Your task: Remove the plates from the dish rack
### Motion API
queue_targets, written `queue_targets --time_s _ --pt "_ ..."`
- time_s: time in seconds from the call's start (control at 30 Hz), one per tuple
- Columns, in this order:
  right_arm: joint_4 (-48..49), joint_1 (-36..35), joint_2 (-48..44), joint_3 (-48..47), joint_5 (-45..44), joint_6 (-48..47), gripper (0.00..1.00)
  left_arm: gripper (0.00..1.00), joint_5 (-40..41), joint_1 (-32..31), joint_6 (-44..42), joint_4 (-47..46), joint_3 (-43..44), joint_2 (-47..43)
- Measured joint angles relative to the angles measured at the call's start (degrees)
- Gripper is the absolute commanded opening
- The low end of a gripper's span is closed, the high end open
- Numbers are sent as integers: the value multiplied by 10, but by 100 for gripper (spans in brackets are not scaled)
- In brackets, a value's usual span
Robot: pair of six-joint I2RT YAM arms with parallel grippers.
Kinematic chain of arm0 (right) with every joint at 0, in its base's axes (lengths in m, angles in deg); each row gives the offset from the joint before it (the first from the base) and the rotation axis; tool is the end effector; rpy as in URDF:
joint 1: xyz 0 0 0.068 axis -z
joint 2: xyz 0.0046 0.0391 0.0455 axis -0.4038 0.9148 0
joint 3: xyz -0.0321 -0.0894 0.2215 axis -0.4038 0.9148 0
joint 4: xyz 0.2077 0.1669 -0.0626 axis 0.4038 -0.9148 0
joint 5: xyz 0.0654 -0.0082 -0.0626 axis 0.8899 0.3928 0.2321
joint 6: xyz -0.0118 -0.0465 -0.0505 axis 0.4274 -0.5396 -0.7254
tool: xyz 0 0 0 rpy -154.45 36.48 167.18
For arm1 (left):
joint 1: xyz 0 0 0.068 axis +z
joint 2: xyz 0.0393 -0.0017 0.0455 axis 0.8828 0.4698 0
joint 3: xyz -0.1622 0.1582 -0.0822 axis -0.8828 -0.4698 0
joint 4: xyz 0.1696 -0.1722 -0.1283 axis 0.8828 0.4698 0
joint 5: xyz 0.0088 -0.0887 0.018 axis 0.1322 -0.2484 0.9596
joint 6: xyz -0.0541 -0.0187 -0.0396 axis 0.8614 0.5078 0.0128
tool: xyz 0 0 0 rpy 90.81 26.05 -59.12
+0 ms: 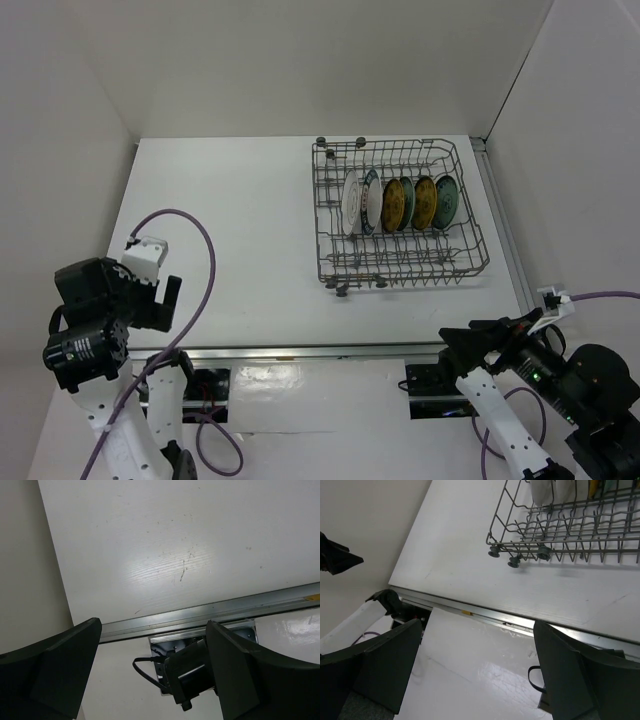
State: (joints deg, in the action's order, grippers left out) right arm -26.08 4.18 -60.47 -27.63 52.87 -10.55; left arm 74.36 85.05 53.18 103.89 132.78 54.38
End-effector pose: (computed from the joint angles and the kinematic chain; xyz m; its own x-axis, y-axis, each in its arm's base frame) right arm -0.0116 0.0074 0.3883 -0.4548 0.3506 -0.8186 -0.3232 0.7916 0.5186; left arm 0.0933 0.0258 0.3561 -0.6498 0.2055 -0.7318 0.0772 0.9756 0.2055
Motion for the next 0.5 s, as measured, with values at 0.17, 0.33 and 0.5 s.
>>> queue_targets --time_s 0.17,0.33,0.5 --pt "8 -3 -7 -2 -6 -2 100 100 -6 0 0 0 5 15" --pt "26 -24 -10 -6 -24 -2 100 100 -7 0 -1 -3 9 32" --pt "47 -38 26 -6 -39 -15 100 100 -17 0 0 -26 43 54"
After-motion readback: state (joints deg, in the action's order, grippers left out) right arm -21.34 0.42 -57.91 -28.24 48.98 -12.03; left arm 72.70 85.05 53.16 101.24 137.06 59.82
